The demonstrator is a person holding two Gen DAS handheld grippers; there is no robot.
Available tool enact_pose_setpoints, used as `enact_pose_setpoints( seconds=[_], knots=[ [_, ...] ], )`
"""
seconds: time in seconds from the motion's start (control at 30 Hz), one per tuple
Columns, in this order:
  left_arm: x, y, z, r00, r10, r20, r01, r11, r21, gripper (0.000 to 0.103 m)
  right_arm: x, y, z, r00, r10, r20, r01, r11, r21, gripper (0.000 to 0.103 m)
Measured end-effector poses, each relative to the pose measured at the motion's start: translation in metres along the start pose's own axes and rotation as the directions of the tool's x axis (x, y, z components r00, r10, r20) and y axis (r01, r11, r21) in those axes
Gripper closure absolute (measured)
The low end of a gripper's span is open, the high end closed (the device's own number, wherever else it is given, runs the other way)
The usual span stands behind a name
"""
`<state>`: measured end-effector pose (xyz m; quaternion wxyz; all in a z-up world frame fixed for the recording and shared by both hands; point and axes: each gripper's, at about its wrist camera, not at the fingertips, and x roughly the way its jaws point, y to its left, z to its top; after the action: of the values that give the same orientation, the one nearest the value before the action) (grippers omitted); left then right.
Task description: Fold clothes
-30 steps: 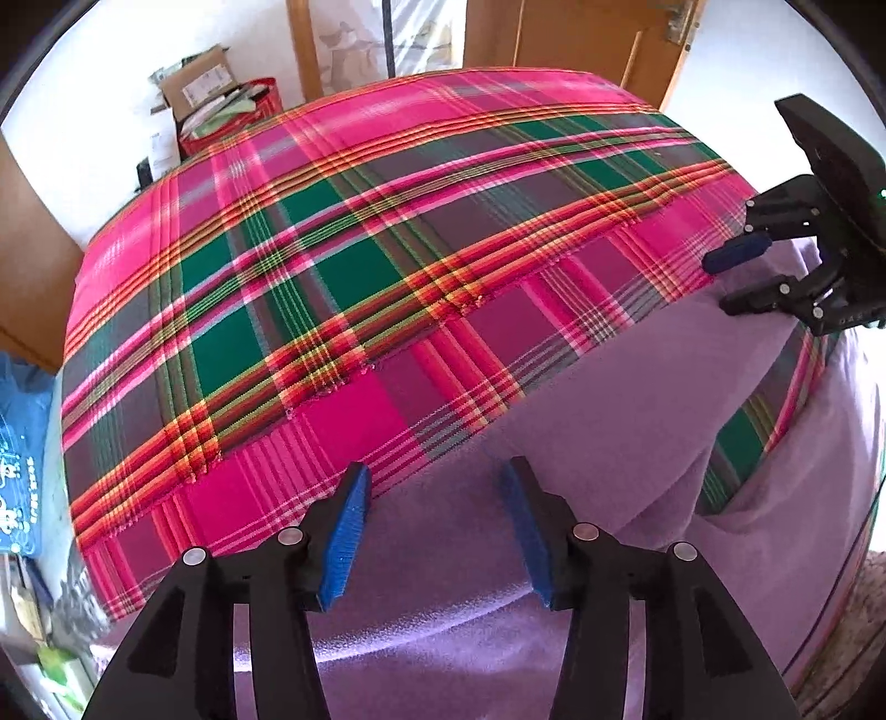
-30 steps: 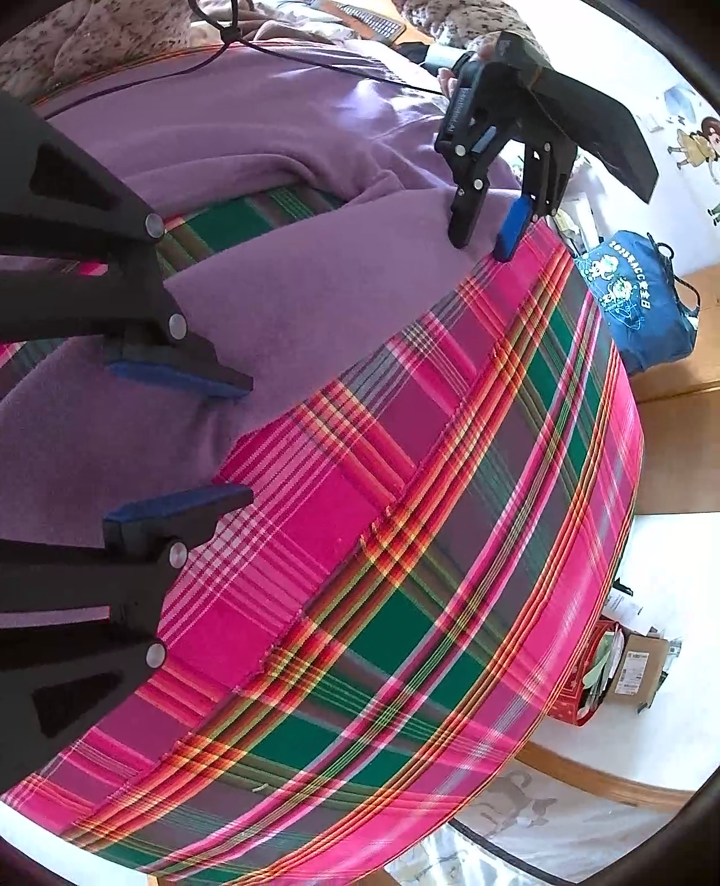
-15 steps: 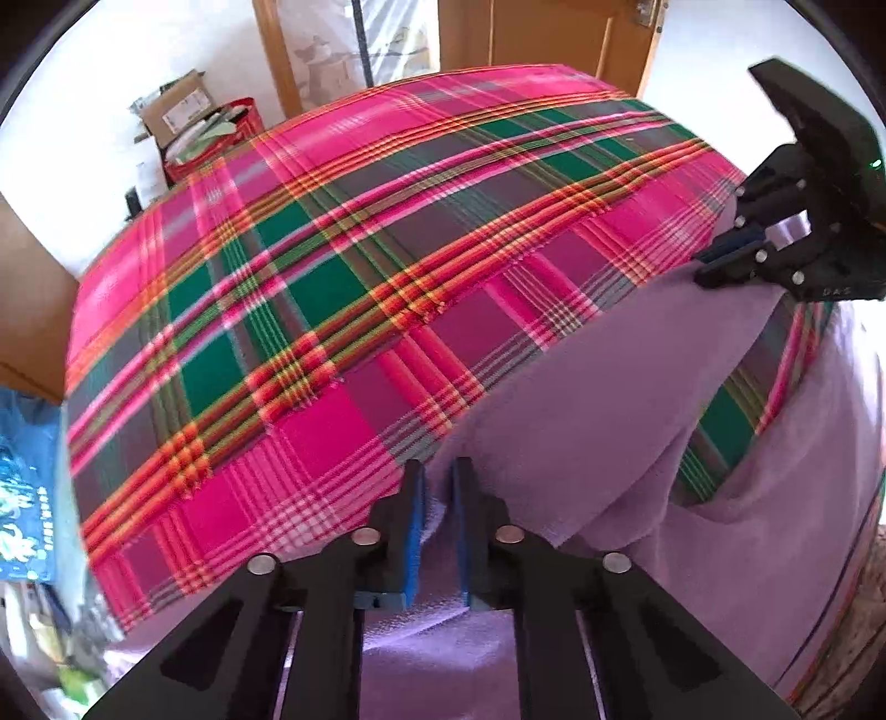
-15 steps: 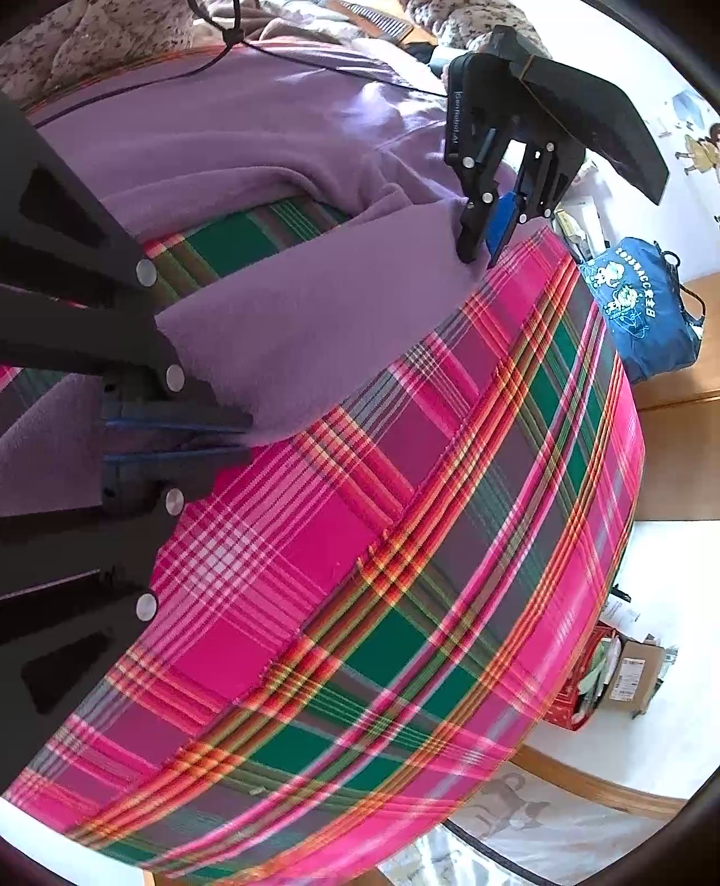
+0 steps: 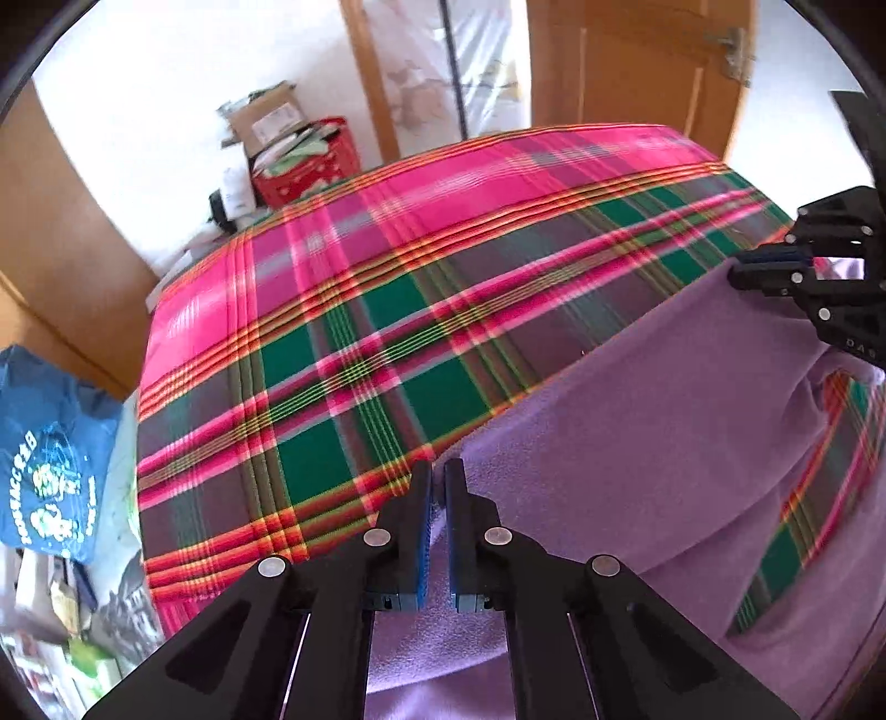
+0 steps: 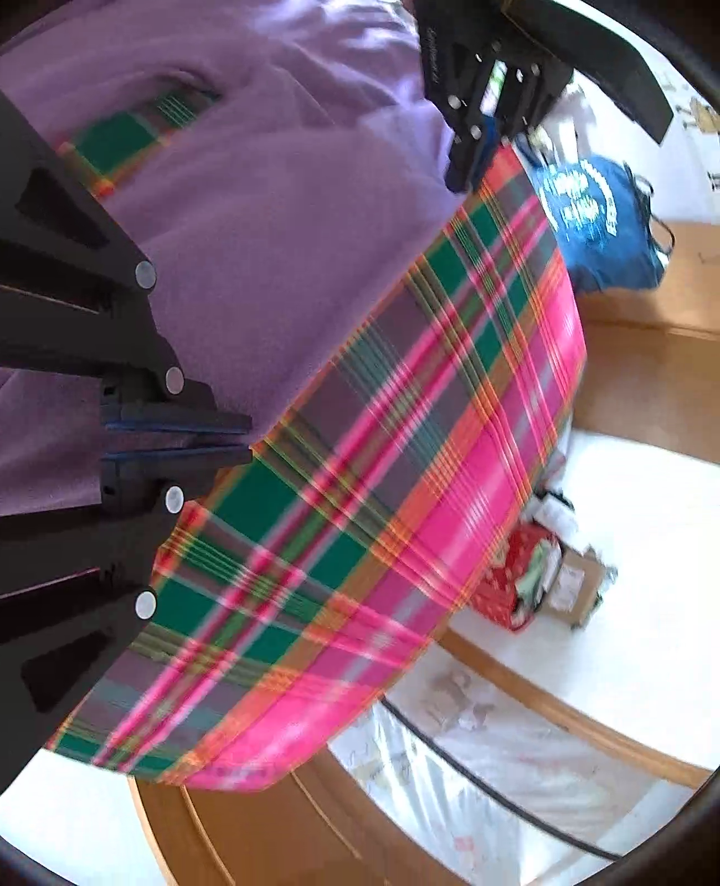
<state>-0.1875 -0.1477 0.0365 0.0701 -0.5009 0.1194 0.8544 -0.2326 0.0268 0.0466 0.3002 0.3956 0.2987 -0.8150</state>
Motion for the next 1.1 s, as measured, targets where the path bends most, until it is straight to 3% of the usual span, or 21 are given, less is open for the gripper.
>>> enact_pose_setpoints(
  seconds=[0.07,0.23,0.5,0.7,0.97,1.1],
  knots=[
    [0.007,0.004,0.006,1.000,0.020,-0.010,-0.020,0.999,-0.033,0.098,0.007,0.003,0.008,0.997,-0.073,0.027,0.074,0.997,-0.037,0.099],
    [0.020,0.008,0.015,0.999,0.048,-0.015,-0.049,0.996,-0.076,0.098,0.024,0.006,0.021,0.986,-0.165,0.037,0.168,0.984,-0.067,0.099],
    [0.038,0.017,0.028,0.998,0.048,-0.040,-0.053,0.991,-0.123,0.098,0.052,0.004,0.034,0.972,-0.235,0.026,0.237,0.966,-0.101,0.099],
    [0.050,0.015,0.030,0.997,0.059,-0.057,-0.065,0.991,-0.117,0.098,0.071,0.004,0.035,0.972,-0.235,-0.009,0.233,0.967,-0.099,0.099],
    [0.051,0.021,0.033,0.995,0.052,-0.080,-0.067,0.980,-0.190,0.095,0.081,0.007,0.041,0.962,-0.272,-0.027,0.268,0.958,-0.100,0.098],
    [0.037,0.027,0.025,0.996,0.029,-0.089,-0.049,0.971,-0.234,0.092,0.065,-0.006,0.044,0.982,-0.185,-0.043,0.185,0.983,0.006,0.098]
  ],
)
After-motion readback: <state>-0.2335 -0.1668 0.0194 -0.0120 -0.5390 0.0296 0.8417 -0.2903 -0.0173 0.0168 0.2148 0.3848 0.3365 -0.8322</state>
